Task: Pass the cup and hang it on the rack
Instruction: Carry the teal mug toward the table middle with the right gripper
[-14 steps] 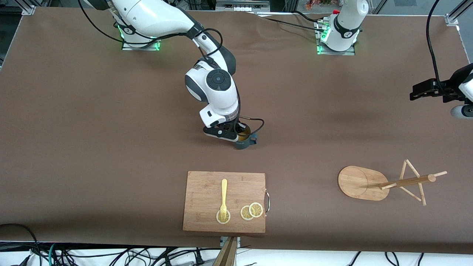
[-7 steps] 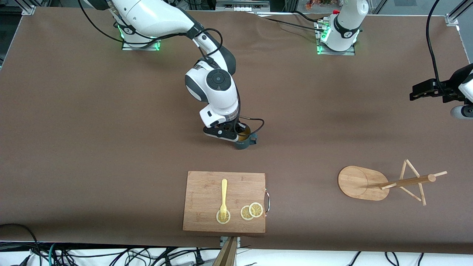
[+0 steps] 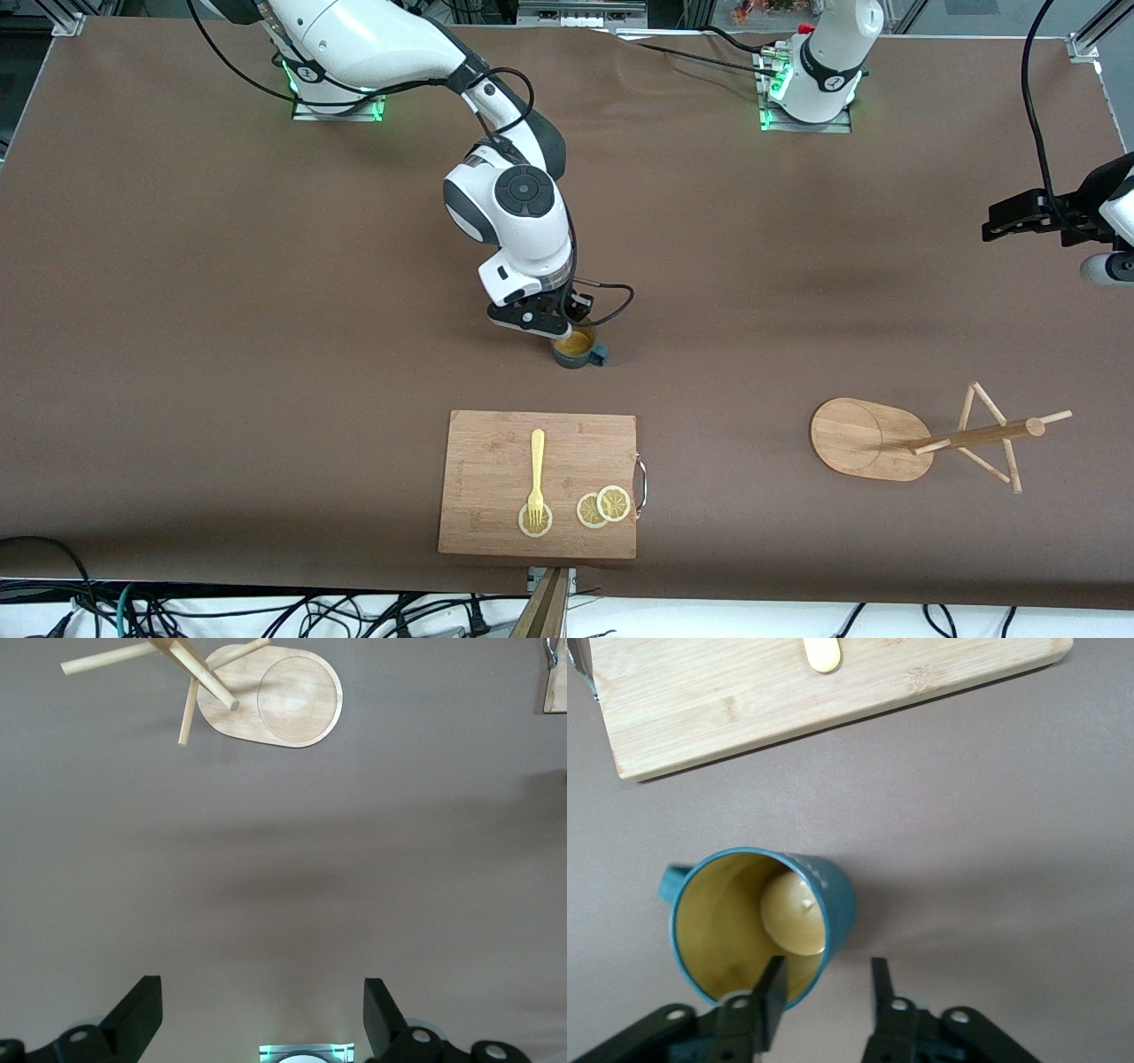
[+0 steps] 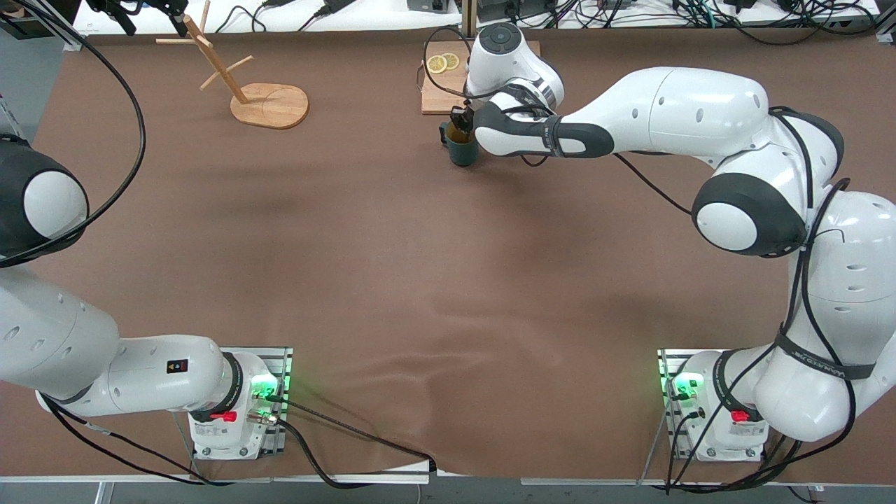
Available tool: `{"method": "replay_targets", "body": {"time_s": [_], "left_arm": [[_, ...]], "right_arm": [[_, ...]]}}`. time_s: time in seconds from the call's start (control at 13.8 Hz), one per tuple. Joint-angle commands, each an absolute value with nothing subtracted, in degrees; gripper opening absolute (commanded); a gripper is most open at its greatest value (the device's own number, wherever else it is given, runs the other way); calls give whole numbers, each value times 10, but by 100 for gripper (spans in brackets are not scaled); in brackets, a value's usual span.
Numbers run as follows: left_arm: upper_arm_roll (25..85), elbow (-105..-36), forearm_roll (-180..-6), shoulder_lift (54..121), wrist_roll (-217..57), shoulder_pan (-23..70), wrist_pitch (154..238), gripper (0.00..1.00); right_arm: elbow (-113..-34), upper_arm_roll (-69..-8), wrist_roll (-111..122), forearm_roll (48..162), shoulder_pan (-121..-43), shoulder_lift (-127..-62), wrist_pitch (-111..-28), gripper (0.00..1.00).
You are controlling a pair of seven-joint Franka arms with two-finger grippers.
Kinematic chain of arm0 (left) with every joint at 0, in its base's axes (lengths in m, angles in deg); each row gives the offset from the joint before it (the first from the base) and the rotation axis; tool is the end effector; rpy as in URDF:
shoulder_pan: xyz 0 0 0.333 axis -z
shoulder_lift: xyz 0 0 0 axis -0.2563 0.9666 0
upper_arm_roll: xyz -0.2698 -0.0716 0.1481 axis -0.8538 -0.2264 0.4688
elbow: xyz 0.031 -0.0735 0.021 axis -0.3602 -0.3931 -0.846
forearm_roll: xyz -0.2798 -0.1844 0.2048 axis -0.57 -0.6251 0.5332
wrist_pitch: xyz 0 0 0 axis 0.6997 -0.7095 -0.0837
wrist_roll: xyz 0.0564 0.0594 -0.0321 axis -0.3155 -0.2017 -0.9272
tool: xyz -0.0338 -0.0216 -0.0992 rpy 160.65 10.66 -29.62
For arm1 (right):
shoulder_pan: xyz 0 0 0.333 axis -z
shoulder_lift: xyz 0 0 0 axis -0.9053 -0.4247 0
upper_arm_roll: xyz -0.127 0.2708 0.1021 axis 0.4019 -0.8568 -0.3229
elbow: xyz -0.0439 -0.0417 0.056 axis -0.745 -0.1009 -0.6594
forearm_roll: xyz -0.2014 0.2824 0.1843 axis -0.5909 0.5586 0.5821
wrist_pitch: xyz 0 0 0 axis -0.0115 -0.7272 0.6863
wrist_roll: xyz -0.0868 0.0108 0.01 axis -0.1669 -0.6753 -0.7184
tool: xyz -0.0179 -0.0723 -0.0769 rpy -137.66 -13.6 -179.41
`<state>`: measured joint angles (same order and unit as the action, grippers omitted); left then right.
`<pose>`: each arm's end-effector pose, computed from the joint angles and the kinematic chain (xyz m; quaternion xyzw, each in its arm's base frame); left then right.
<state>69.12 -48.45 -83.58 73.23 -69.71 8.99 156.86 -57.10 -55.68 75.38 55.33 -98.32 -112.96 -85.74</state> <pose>0.5898 0.0238 0.6005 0.9957 -0.0156 -0.0910 0.0042 0.5462 0.4965 0.2788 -0.9878 0.1352 -0.0620 0.0453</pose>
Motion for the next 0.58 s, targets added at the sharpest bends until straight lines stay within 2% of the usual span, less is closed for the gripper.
{"method": "replay_targets", "body": {"time_s": [0.0,0.51], "left_arm": [[691,-467,-829,740,-702,92,1566,100],[691,-465,-829,746,-700,89,1565,100]], "right_arm": [[-560,-553,758,549,-985,-1126,-843,100],[-499,-553,750,549,-972,-1123,-741,100]]}}
